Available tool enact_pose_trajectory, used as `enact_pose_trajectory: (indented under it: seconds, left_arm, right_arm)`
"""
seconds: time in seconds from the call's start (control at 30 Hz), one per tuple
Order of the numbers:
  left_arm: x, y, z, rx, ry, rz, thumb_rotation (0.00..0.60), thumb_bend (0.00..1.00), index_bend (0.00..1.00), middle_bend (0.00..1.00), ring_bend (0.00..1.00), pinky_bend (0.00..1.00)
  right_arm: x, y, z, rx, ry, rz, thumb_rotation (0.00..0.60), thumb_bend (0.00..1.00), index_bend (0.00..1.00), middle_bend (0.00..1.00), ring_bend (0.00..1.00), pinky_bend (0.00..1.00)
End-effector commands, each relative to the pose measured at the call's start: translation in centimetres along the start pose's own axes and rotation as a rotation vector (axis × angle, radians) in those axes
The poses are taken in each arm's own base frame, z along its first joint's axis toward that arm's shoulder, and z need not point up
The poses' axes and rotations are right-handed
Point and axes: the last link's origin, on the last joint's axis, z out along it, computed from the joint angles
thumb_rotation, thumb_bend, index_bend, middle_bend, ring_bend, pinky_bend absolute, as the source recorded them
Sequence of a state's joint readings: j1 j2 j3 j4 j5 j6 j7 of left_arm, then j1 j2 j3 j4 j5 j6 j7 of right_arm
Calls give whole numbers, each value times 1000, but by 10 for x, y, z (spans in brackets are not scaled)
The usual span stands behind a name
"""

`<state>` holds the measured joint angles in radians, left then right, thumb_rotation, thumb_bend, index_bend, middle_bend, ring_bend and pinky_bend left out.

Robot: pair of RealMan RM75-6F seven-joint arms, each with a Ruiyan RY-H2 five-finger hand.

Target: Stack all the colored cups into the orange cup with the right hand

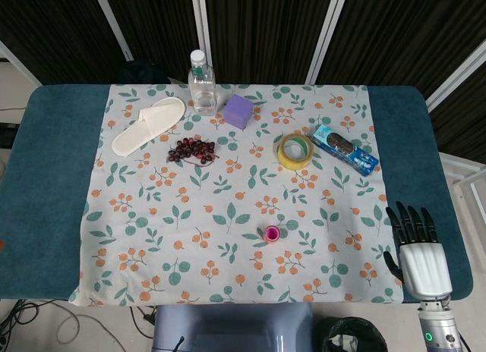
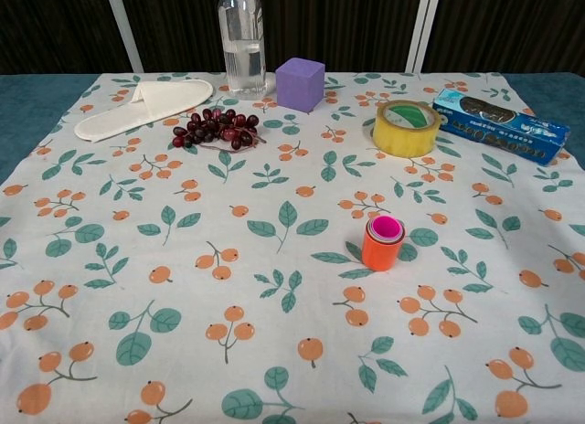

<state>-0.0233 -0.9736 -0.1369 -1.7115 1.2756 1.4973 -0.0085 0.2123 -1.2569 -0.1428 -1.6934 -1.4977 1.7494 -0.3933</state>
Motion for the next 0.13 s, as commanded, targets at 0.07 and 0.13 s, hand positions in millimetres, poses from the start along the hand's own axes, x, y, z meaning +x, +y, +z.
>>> enact_pose_trajectory:
  seconds: [0.07, 0.13]
  left_arm:
    - [2, -2, 0, 8, 9, 1, 600, 116, 369, 975, 879, 782]
    - [3, -3, 0, 11, 12, 0, 600, 115, 369, 975, 879, 782]
  right_arm:
    - [-3, 2, -2, 13, -25, -6, 600, 367, 0, 0, 52, 37]
    - [-3, 1, -2, 18, -37, -3, 600, 367, 0, 0, 52, 37]
